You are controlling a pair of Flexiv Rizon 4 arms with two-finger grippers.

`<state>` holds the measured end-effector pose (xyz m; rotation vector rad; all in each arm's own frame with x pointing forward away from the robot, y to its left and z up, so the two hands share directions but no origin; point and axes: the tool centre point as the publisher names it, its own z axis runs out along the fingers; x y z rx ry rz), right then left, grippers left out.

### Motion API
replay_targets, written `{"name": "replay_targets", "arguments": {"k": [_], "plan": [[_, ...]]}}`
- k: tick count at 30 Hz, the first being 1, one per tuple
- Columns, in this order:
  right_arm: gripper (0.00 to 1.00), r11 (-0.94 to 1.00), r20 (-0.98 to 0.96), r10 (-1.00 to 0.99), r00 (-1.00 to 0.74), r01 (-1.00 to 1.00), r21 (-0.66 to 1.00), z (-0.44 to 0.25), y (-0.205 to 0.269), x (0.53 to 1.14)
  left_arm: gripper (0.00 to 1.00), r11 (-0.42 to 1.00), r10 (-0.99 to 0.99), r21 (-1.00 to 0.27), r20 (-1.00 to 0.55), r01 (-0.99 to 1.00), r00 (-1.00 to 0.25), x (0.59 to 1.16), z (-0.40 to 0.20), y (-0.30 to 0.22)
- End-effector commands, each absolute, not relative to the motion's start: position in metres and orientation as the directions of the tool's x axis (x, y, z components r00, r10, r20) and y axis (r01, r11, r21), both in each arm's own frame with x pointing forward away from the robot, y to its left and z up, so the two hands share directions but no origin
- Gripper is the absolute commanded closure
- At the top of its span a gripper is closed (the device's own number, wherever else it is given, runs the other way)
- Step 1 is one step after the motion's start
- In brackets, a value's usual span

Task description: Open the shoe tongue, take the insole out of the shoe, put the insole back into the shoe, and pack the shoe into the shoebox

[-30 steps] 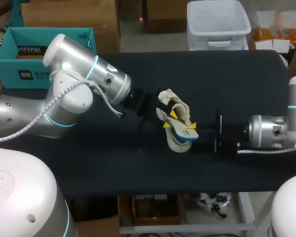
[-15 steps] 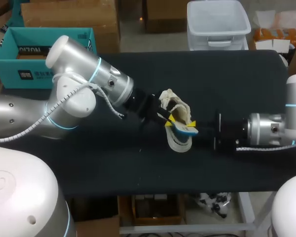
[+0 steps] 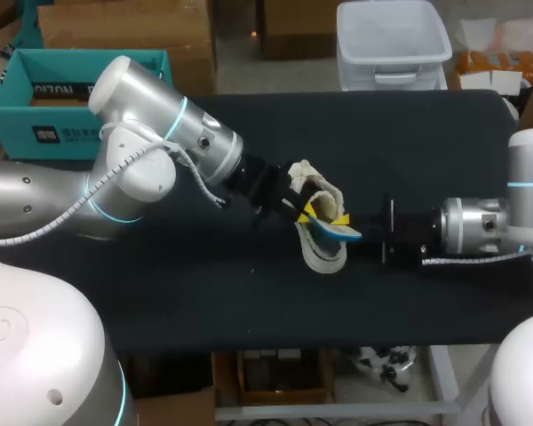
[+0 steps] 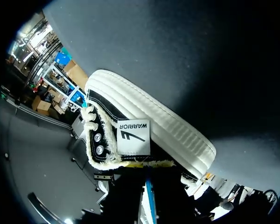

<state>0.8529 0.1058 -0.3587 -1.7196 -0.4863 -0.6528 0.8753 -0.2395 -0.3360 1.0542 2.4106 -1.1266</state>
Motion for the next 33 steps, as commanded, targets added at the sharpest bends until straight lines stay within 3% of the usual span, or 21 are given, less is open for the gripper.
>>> {"name": "replay_targets", "arguments": {"k": [1,2,5,6,7,11,14,21,22,23,25,29,30,32,33], "plan": [[0.2,-0.283,0.658,-0.023,0.753,0.626,-0.727,-0.347,0.11,0.84,1.0,0.423,0.496,-0.551,-0.524,0.72,-0.693,0.872,-0.338,-0.239],[0.02,-0.288,0.659,-0.025,0.752,0.625,-0.725,-0.345,0.11,0.837,1.0,0.422,0.497,-0.551,-0.524,0.72,-0.692,0.872,-0.338,-0.239],[0.0,-0.309,0.662,-0.03,0.749,0.622,-0.719,-0.338,0.107,0.83,1.0,0.419,0.496,-0.552,-0.526,0.721,-0.691,0.87,-0.338,-0.238],[0.13,-0.316,0.663,-0.032,0.748,0.622,-0.717,-0.337,0.106,0.827,1.0,0.418,0.496,-0.553,-0.526,0.721,-0.691,0.87,-0.338,-0.238],[0.43,-0.318,0.664,-0.033,0.747,0.622,-0.716,-0.335,0.106,0.825,1.0,0.417,0.495,-0.554,-0.526,0.721,-0.691,0.869,-0.338,-0.239],[0.69,-0.329,0.673,-0.039,0.739,0.626,-0.707,-0.331,0.103,0.818,1.0,0.415,0.494,-0.556,-0.528,0.721,-0.691,0.868,-0.337,-0.239],[1.0,-0.327,0.676,-0.04,0.736,0.629,-0.705,-0.332,0.103,0.817,1.0,0.416,0.492,-0.556,-0.528,0.719,-0.693,0.867,-0.337,-0.24],[1.0,-0.304,0.678,-0.029,0.735,0.639,-0.706,-0.338,0.104,0.82,0.99,0.422,0.489,-0.558,-0.524,0.714,-0.698,0.863,-0.334,-0.24],[1.0,-0.303,0.678,-0.029,0.735,0.64,-0.706,-0.338,0.104,0.82,0.67,0.419,0.487,-0.561,-0.524,0.714,-0.698,0.862,-0.332,-0.238],[1.0,-0.303,0.678,-0.028,0.735,0.64,-0.706,-0.338,0.104,0.819,0.54,0.413,0.487,-0.562,-0.529,0.717,-0.695,0.86,-0.33,-0.237],[1.0,-0.302,0.679,-0.026,0.734,0.642,-0.705,-0.339,0.104,0.818,0.5,0.393,0.486,-0.57,-0.537,0.721,-0.689,0.856,-0.325,-0.234],[1.0,-0.303,0.681,-0.024,0.732,0.644,-0.702,-0.339,0.104,0.818,0.54,0.364,0.488,-0.569,-0.558,0.737,-0.671,0.845,-0.318,-0.233],[1.0,-0.304,0.682,-0.023,0.731,0.644,-0.702,-0.34,0.104,0.818,0.62,0.358,0.489,-0.568,-0.562,0.741,-0.667,0.843,-0.317,-0.233],[1.0,-0.308,0.683,-0.021,0.73,0.645,-0.699,-0.34,0.104,0.818,1.0,0.347,0.497,-0.563,-0.568,0.75,-0.657,0.839,-0.317,-0.235],[1.0,-0.309,0.683,-0.02,0.73,0.645,-0.699,-0.34,0.104,0.818,1.0,0.346,0.499,-0.561,-0.57,0.752,-0.653,0.838,-0.317,-0.236]]}}
